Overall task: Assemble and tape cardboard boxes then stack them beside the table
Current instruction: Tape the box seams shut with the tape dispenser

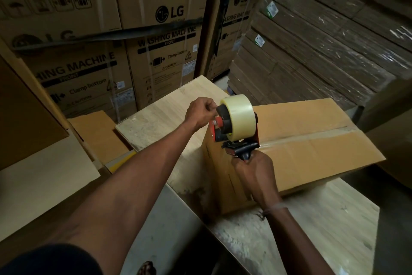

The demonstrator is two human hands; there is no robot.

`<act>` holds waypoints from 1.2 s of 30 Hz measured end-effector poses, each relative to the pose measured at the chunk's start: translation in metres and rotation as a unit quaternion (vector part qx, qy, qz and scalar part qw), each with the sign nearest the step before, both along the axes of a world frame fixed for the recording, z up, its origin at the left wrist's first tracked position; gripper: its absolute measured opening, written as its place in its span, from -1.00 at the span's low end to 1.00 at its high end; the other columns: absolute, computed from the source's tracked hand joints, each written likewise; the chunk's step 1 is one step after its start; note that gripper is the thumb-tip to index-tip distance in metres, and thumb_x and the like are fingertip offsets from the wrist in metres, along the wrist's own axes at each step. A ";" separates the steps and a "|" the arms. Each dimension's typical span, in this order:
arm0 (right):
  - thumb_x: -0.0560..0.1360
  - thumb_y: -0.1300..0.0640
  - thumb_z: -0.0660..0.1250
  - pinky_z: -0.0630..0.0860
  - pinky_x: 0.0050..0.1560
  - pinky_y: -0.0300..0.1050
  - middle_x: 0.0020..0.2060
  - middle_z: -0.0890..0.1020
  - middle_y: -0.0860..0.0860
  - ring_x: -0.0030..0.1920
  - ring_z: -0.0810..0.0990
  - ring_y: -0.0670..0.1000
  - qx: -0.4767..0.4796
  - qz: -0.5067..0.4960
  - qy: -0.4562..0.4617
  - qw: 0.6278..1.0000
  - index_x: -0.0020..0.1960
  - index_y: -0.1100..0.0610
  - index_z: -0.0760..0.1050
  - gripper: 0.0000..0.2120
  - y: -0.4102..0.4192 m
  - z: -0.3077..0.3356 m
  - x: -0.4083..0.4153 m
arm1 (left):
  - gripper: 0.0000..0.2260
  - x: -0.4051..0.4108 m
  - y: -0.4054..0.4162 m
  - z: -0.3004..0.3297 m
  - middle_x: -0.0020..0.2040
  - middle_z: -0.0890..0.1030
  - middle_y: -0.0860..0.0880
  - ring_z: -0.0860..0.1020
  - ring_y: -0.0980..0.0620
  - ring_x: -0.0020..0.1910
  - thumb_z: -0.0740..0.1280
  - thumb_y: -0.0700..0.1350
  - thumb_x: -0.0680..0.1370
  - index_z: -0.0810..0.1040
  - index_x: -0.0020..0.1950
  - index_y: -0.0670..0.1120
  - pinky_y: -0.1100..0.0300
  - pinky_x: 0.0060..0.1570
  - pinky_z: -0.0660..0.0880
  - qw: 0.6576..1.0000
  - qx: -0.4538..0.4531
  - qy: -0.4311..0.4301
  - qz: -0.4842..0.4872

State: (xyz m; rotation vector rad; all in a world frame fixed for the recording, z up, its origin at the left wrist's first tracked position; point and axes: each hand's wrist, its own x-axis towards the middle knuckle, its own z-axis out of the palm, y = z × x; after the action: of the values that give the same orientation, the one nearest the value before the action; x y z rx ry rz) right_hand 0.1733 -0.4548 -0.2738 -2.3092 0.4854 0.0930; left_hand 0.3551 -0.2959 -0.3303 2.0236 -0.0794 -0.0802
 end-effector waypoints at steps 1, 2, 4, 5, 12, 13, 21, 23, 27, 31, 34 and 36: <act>0.51 0.09 0.46 0.31 -0.36 -0.17 -0.30 0.59 0.01 -0.26 0.55 0.07 0.001 0.001 0.008 1.000 -0.17 0.10 0.54 -0.85 0.000 0.000 -0.002 | -0.80 0.000 -0.001 0.001 -0.31 0.56 0.13 0.51 0.10 -0.26 0.46 -0.17 0.47 0.52 -0.31 0.01 0.18 -0.25 0.39 1.000 0.000 -0.001 0.003; 0.51 0.10 0.46 0.33 -0.35 -0.16 -0.31 0.58 0.00 -0.27 0.54 0.07 0.002 0.002 0.012 1.000 -0.19 0.09 0.52 -0.84 -0.001 -0.001 -0.005 | -0.78 0.000 -0.001 0.001 -0.30 0.57 0.13 0.54 0.07 -0.23 0.46 -0.17 0.47 0.51 -0.31 0.02 0.18 -0.22 0.40 1.000 0.002 -0.002 0.006; 0.51 0.12 0.45 0.39 -0.33 -0.15 -0.33 0.58 0.01 -0.29 0.55 0.07 0.001 -0.001 0.015 1.000 -0.22 0.08 0.50 -0.81 -0.003 0.001 -0.013 | -0.79 0.002 -0.002 0.000 -0.26 0.61 0.12 0.59 0.04 -0.17 0.46 -0.17 0.50 0.54 -0.31 0.01 0.15 -0.14 0.48 1.000 0.000 -0.002 0.011; 0.51 0.13 0.45 0.43 -0.32 -0.14 -0.33 0.59 0.02 -0.29 0.57 0.08 0.004 -0.003 0.015 1.000 -0.22 0.08 0.51 -0.83 -0.005 0.004 -0.019 | -0.81 0.004 -0.002 -0.002 -0.23 0.64 0.10 0.61 0.05 -0.15 0.47 -0.15 0.51 0.57 -0.29 0.00 0.11 -0.09 0.54 1.000 -0.004 0.001 0.011; 0.49 0.08 0.51 0.38 -0.38 -0.12 -0.38 0.62 0.00 -0.38 0.54 0.01 0.000 -0.008 0.010 1.000 -0.18 0.11 0.56 -0.83 -0.026 0.000 -0.070 | -0.84 0.010 -0.004 -0.011 -0.14 0.71 0.03 0.66 0.04 -0.06 0.54 -0.05 0.51 0.65 -0.19 -0.08 -0.01 0.09 0.63 0.999 -0.037 0.008 0.013; 0.48 0.10 0.52 0.45 -0.36 -0.08 -0.33 0.66 0.02 -0.31 0.61 0.04 -0.001 -0.012 0.012 1.000 -0.14 0.12 0.58 -0.85 -0.028 -0.002 -0.077 | -0.84 0.010 -0.004 -0.011 -0.14 0.71 0.03 0.66 0.04 -0.06 0.54 -0.05 0.51 0.65 -0.19 -0.09 -0.01 0.10 0.63 0.999 -0.037 0.008 0.015; 0.45 0.16 0.51 0.57 -0.24 -0.08 -0.25 0.69 -0.03 -0.20 0.66 -0.05 0.003 -0.018 -0.016 1.000 -0.09 0.07 0.59 -0.89 -0.024 -0.016 -0.091 | -0.79 -0.001 -0.013 -0.018 -0.17 0.69 0.00 0.65 0.02 -0.07 0.47 -0.06 0.58 0.58 -0.25 -0.02 0.05 0.07 0.58 0.997 -0.045 -0.019 0.054; 0.45 0.20 0.50 0.51 -0.32 -0.19 -0.26 0.68 -0.01 -0.22 0.65 -0.07 0.008 -0.013 -0.029 0.999 -0.10 0.08 0.60 -0.90 -0.023 -0.017 -0.088 | -0.81 0.003 -0.014 -0.016 -0.19 0.69 0.00 0.66 0.01 -0.11 0.47 -0.07 0.58 0.60 -0.22 -0.06 0.04 0.05 0.60 0.997 -0.043 -0.023 0.057; 0.44 0.27 0.48 0.41 -0.38 -0.33 -0.30 0.68 -0.01 -0.29 0.62 -0.07 0.041 -0.013 -0.046 0.998 -0.11 0.13 0.60 -0.91 -0.013 -0.019 -0.069 | -0.83 0.020 -0.013 -0.012 -0.19 0.70 -0.02 0.67 0.00 -0.12 0.47 -0.08 0.58 0.66 -0.16 -0.13 0.00 0.04 0.63 0.997 -0.042 -0.021 0.064; 0.45 0.28 0.47 0.44 -0.28 -0.41 -0.17 0.68 -0.01 -0.18 0.63 -0.03 0.048 -0.021 -0.048 0.997 0.00 0.13 0.61 -0.85 -0.003 -0.023 -0.056 | -0.80 0.034 -0.012 -0.014 -0.14 0.71 0.00 0.66 0.00 -0.07 0.42 0.00 0.61 0.67 -0.12 -0.10 0.00 0.05 0.61 0.998 -0.024 -0.025 0.060; 0.45 0.26 0.48 0.51 -0.12 -0.17 -0.09 0.69 0.06 -0.09 0.66 0.08 0.036 -0.022 -0.040 0.998 0.01 0.16 0.62 -0.85 -0.003 -0.030 -0.057 | -0.78 0.028 -0.009 -0.022 -0.05 0.71 0.02 0.64 0.03 -0.01 0.40 0.06 0.63 0.69 -0.02 -0.08 0.11 0.02 0.57 0.998 -0.052 -0.025 0.039; 0.45 0.28 0.48 0.53 -0.11 -0.23 -0.07 0.69 0.03 -0.06 0.66 0.04 0.043 -0.021 -0.046 0.998 0.04 0.15 0.61 -0.82 -0.001 -0.030 -0.059 | -0.80 0.023 -0.010 -0.027 0.02 0.70 0.03 0.64 0.04 0.02 0.41 0.04 0.63 0.71 0.08 -0.07 0.16 0.02 0.57 0.996 -0.082 -0.022 0.034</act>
State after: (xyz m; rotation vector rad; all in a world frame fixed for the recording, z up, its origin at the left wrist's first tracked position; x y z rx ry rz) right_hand 0.1142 -0.4554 -0.3038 -2.2071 0.4746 -0.0133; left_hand 0.3779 -0.3060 -0.3577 1.8614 -0.0434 0.0137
